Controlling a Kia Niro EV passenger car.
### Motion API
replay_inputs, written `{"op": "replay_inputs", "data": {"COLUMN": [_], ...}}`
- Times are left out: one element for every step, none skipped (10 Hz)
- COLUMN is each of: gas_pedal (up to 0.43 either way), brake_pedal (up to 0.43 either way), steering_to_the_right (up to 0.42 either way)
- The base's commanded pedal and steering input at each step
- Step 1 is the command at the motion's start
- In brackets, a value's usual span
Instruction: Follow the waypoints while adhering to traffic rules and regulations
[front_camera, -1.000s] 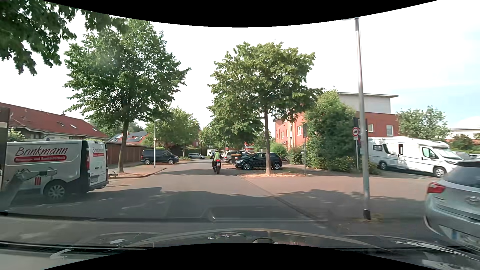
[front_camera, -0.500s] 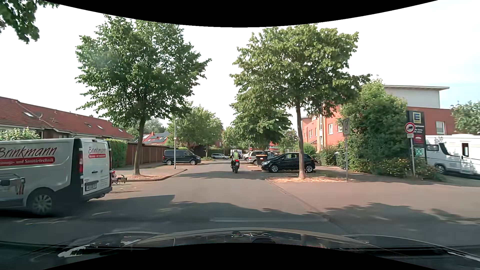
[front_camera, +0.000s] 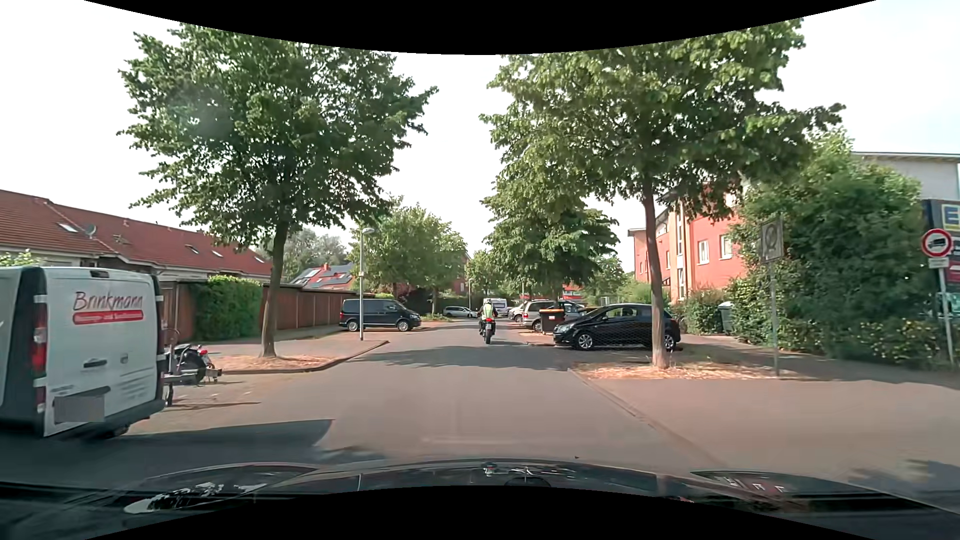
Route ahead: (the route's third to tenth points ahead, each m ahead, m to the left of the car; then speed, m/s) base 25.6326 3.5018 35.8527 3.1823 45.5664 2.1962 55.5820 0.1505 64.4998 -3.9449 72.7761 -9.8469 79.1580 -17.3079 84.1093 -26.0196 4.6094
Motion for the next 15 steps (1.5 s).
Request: {"op": "replay_inputs", "data": {"gas_pedal": [0.169,0.169,0.169,0.169,0.169,0.169,0.169,0.169,0.169,0.169,0.169,0.169,0.169,0.169,0.169], "brake_pedal": [0.000,0.000,0.000,0.000,0.000,0.000,0.000,0.000,0.000,0.000,0.000,0.000,0.000,0.000,0.000], "steering_to_the_right": [-0.035,-0.025,-0.023,-0.021,-0.019,-0.015,-0.012,-0.010,-0.010,-0.010,-0.010,-0.010,-0.010,-0.010,-0.010]}}
